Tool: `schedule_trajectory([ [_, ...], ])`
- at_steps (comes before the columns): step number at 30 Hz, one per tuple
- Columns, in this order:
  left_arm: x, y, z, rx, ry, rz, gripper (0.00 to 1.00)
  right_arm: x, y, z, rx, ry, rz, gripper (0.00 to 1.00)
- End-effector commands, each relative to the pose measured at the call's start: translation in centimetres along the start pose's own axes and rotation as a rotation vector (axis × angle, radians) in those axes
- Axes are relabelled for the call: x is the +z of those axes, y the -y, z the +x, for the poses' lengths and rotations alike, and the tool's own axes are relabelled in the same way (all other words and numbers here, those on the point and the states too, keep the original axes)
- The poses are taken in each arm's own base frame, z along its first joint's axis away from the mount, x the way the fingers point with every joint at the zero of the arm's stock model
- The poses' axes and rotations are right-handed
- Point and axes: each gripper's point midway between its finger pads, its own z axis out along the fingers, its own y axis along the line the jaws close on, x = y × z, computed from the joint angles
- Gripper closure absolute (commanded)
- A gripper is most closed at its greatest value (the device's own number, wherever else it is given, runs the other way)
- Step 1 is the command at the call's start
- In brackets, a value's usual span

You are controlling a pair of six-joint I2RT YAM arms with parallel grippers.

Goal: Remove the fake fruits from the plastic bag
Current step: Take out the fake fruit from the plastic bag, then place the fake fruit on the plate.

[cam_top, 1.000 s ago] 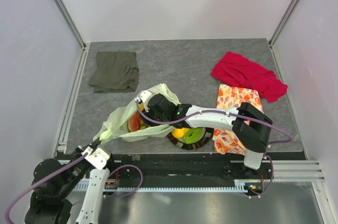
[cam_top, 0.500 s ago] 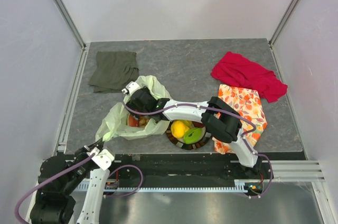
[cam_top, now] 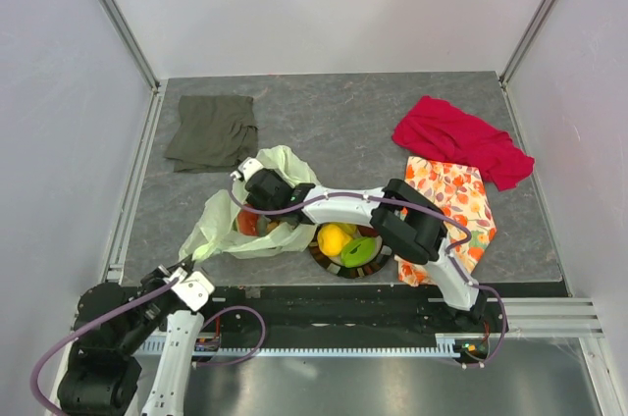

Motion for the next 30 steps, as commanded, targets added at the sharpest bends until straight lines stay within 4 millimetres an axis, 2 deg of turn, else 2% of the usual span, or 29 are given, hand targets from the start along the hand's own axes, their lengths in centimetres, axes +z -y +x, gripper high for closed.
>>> schedule_trajectory([
  [1,-0.2,3.4,2.3,-0.074,-0.084,0.123,0.98,-3.6,1.2,-3.6,-0.057,0.066,-0.072,0.68],
  [3,0.3,3.1,2.7,-0.099,-0.090,0.099,0.99,-6.8,2.1,-8.2,-0.067,0.153,-0.090,0.68],
  [4,0.5,3.1,2.8,-0.126,-0.091,0.093,0.99,-7.9,2.6,-9.1,-0.077,0.155,-0.116,0.68],
  [5,1.2,2.9,2.8,-0.132,-0.080,0.094,0.98,-9.8,1.4,-11.3,-0.081,0.205,-0.233,0.70],
  [6,1.5,2.9,2.6,-0.136,-0.068,0.096,0.99,-12.1,1.9,-13.2,-0.080,0.256,-0.271,0.71],
  [7,1.8,2.7,2.3,-0.151,-0.055,0.092,0.98,-13.4,2.2,-13.9,-0.075,0.281,-0.313,0.71],
  [8,2.4,2.0,1.8,-0.152,-0.030,0.078,0.98,-14.5,1.1,-13.8,-0.090,0.293,-0.406,0.70],
  [9,2.8,1.6,1.6,-0.160,-0.020,0.067,0.98,-16.4,1.2,-14.2,-0.101,0.319,-0.456,0.69],
  [10,3.3,1.2,1.5,-0.192,-0.022,0.066,0.98,-17.0,0.6,-13.4,-0.117,0.309,-0.506,0.68],
  [11,3.8,0.4,1.0,-0.197,-0.002,0.045,0.98,-18.3,-0.8,-12.9,-0.138,0.315,-0.615,0.68],
  [12,4.1,0.1,0.8,-0.214,0.005,0.038,0.98,-19.5,-0.9,-12.7,-0.149,0.326,-0.651,0.66],
  [13,4.6,-0.1,0.6,-0.260,0.004,0.044,0.99,-19.7,-1.4,-11.5,-0.145,0.302,-0.685,0.64],
  [14,4.9,-0.6,-0.2,-0.273,0.034,0.039,0.98,-20.5,-2.1,-11.2,-0.142,0.300,-0.746,0.63],
  [16,5.4,-0.7,-1.2,-0.320,0.057,0.068,0.99,-21.4,-2.4,-10.5,-0.111,0.278,-0.771,0.63],
  [19,5.6,-1.4,-1.3,-0.321,0.051,0.050,0.98,-24.2,-1.9,-10.8,-0.226,0.340,-0.761,0.63],
  [20,5.6,-1.6,-1.4,-0.322,0.052,0.045,0.99,-25.6,-1.4,-11.3,-0.245,0.364,-0.752,0.63],
  [21,5.6,-1.7,-1.5,-0.312,0.060,0.044,0.98,-25.9,-0.8,-10.7,-0.257,0.329,-0.734,0.64],
  [23,5.4,-1.7,-1.8,-0.300,0.073,0.045,0.98,-28.2,0.5,-11.1,-0.304,0.358,-0.701,0.64],
  [25,5.5,-1.9,-1.6,-0.297,0.065,0.030,0.98,-28.8,1.4,-8.5,-0.319,0.291,-0.691,0.64],
  [26,5.5,-2.0,-1.4,-0.297,0.060,0.024,0.98,-30.2,2.1,-7.8,-0.336,0.301,-0.685,0.65],
  [28,5.6,-2.4,-1.2,-0.299,0.051,0.002,0.98,-30.0,2.7,-3.5,-0.332,0.194,-0.685,0.65],
  [29,5.6,-2.6,-1.2,-0.295,0.051,-0.008,0.98,-31.1,3.3,-2.6,-0.335,0.200,-0.680,0.65],
  [30,5.6,-2.7,-1.1,-0.296,0.050,-0.013,0.99,-31.0,3.7,-1.3,-0.328,0.173,-0.672,0.65],
])
